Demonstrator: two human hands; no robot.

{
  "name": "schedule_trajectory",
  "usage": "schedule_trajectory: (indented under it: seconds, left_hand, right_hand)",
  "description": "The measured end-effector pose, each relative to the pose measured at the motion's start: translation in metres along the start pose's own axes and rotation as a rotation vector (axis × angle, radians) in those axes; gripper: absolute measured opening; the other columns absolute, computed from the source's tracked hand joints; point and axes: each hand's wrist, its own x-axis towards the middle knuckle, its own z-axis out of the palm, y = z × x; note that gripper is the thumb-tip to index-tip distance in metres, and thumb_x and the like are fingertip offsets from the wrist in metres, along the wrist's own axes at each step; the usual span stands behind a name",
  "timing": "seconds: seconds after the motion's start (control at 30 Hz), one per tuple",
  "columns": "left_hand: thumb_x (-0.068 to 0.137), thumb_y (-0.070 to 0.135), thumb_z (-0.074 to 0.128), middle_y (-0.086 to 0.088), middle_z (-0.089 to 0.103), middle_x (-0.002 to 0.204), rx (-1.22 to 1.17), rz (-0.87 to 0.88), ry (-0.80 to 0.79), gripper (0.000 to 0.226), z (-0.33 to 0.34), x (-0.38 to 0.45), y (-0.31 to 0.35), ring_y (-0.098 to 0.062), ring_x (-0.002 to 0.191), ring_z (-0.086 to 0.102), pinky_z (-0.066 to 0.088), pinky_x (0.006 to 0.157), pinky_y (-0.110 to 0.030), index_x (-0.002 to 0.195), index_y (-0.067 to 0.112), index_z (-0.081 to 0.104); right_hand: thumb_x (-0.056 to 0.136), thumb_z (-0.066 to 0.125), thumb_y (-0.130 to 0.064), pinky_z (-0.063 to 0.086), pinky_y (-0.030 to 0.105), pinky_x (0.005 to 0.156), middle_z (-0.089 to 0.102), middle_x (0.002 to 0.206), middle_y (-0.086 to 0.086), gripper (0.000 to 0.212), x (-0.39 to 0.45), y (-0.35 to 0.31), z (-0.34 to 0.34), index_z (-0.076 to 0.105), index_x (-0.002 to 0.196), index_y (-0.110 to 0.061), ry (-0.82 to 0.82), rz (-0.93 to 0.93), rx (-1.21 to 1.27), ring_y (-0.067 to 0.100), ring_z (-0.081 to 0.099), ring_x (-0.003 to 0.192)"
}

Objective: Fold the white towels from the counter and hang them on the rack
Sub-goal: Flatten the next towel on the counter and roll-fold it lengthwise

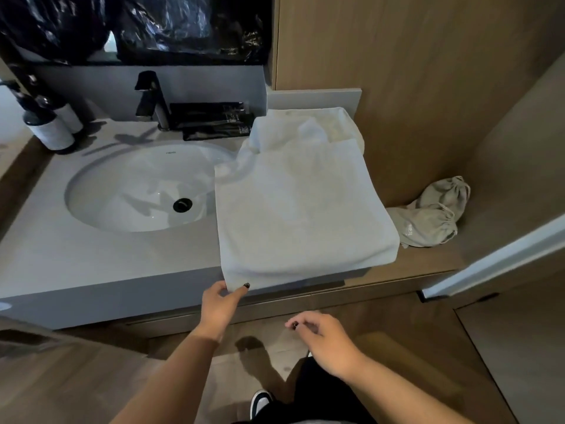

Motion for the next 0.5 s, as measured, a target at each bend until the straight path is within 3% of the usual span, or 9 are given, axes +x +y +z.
schedule_trajectory:
  seconds: [0.03,0.13,0.23,0.27,0.33,0.4,0.5]
  left_hand:
    - [0.086,0.025,0.075,-0.005,0.067,0.094,0.036,0.015,-0.017,0.018,-0.002,0.001,-0.002,-0.016,0.084,0.059,0.042,0.076,-0.030,0.087,0.011,0.063]
    - [0.081,0.034,0.079,-0.020,0.061,0.079,0.076,0.012,-0.043,0.043,-0.009,-0.001,-0.009,-0.021,0.070,0.053,0.037,0.063,-0.032,0.065,0.011,0.046]
    - [0.079,0.026,0.082,-0.012,0.044,0.066,-0.044,-0.005,-0.048,0.052,-0.011,-0.011,-0.012,-0.022,0.066,0.040,0.031,0.059,-0.030,0.057,0.015,0.036]
    - [0.079,0.023,0.082,-0.010,0.043,0.065,-0.090,-0.004,-0.050,0.052,-0.011,-0.016,-0.012,-0.022,0.066,0.041,0.032,0.061,-0.030,0.056,0.016,0.036]
    - [0.078,0.020,0.083,-0.013,0.049,0.065,-0.198,-0.023,-0.040,0.042,-0.010,-0.025,-0.011,-0.024,0.067,0.049,0.039,0.064,-0.035,0.061,0.012,0.044]
    - [0.078,0.022,0.081,-0.018,0.065,0.075,-0.299,-0.099,-0.039,0.030,-0.011,-0.035,-0.007,-0.030,0.073,0.063,0.051,0.072,-0.044,0.079,0.008,0.054]
    - [0.088,0.016,0.069,-0.019,0.073,0.101,-0.499,-0.169,-0.155,0.022,-0.013,-0.047,0.001,-0.032,0.089,0.069,0.058,0.081,-0.043,0.101,0.000,0.062]
  right_hand:
    - [0.098,0.052,-0.007,0.043,0.008,0.082,0.069,0.095,-0.014,0.034,0.001,0.000,0.001,0.067,0.082,-0.033,0.007,0.033,0.042,0.006,0.063,0.097]
    - [0.097,0.054,-0.010,0.048,0.023,0.089,0.073,0.098,-0.005,0.025,0.011,-0.002,0.004,0.072,0.086,-0.024,0.050,0.182,0.232,0.010,0.065,0.100]
    - [0.094,0.062,-0.018,0.052,0.035,0.092,0.071,0.107,0.006,0.008,0.022,0.000,0.012,0.068,0.101,-0.018,0.068,0.344,0.458,0.021,0.066,0.103]
    - [0.093,0.064,-0.020,0.052,0.036,0.093,0.070,0.110,0.008,0.015,0.025,0.001,0.017,0.065,0.107,-0.014,0.060,0.401,0.563,0.023,0.066,0.105]
    - [0.091,0.067,-0.024,0.048,0.039,0.103,0.067,0.114,0.008,0.030,0.029,0.000,0.030,0.060,0.117,-0.010,0.023,0.507,0.825,0.025,0.062,0.112]
    - [0.090,0.067,-0.025,0.041,0.043,0.109,0.064,0.121,0.009,0.036,0.030,-0.004,0.046,0.058,0.121,-0.010,-0.024,0.540,1.109,0.027,0.058,0.120]
    - [0.083,0.069,-0.028,0.046,0.040,0.103,0.065,0.126,0.014,0.052,0.036,-0.008,0.063,0.058,0.129,-0.007,-0.040,0.531,1.444,0.030,0.059,0.121]
